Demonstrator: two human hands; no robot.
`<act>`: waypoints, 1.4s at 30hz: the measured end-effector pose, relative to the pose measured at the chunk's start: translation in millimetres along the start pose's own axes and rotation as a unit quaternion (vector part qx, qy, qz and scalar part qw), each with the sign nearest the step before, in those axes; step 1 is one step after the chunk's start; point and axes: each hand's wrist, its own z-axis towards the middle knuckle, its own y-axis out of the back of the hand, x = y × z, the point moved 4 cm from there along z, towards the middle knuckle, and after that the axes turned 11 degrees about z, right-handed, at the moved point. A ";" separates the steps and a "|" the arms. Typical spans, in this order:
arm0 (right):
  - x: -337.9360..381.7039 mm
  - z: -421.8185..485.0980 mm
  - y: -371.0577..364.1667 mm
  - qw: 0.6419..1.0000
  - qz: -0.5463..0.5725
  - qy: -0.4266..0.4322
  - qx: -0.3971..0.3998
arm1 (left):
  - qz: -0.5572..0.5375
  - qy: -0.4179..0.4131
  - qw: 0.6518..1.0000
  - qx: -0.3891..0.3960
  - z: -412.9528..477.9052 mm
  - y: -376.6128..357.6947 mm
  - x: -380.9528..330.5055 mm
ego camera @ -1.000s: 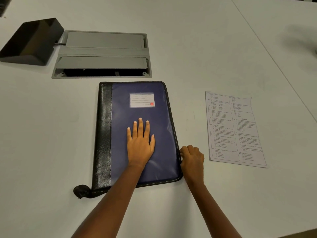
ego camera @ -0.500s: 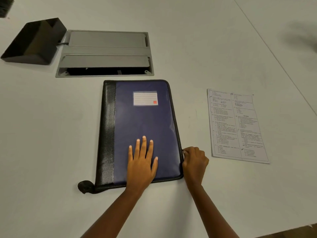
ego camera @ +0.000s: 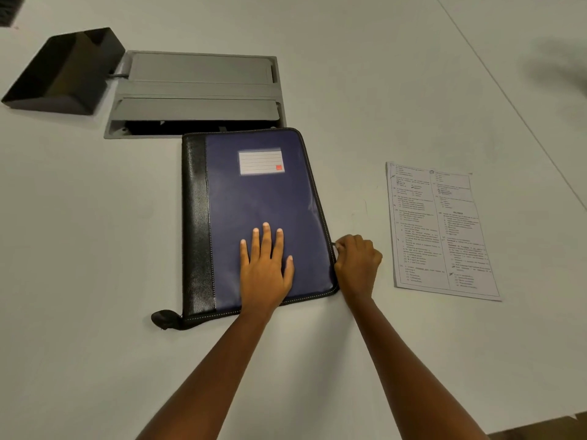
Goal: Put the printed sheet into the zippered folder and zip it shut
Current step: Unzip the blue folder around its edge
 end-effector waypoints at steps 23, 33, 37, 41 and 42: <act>-3.8 0.3 26.6 0.998 0.006 0.060 0.021 | 0.087 -0.205 0.975 0.022 8.5 1.7 -24.6; -14.3 -45.1 26.7 0.998 0.038 -0.021 -0.034 | 0.095 -0.204 0.974 0.020 22.7 1.5 -40.6; -3.8 -64.2 13.0 0.994 0.071 -0.064 -0.043 | 0.089 -0.201 0.975 0.028 23.5 -4.0 -39.5; -0.1 -71.1 9.3 0.992 0.083 -0.086 -0.050 | 0.076 -0.194 0.978 0.032 22.4 -6.5 -39.3; -0.1 -71.0 9.8 0.993 0.074 -0.083 -0.050 | 0.067 -0.192 0.979 0.033 21.3 -6.5 -38.3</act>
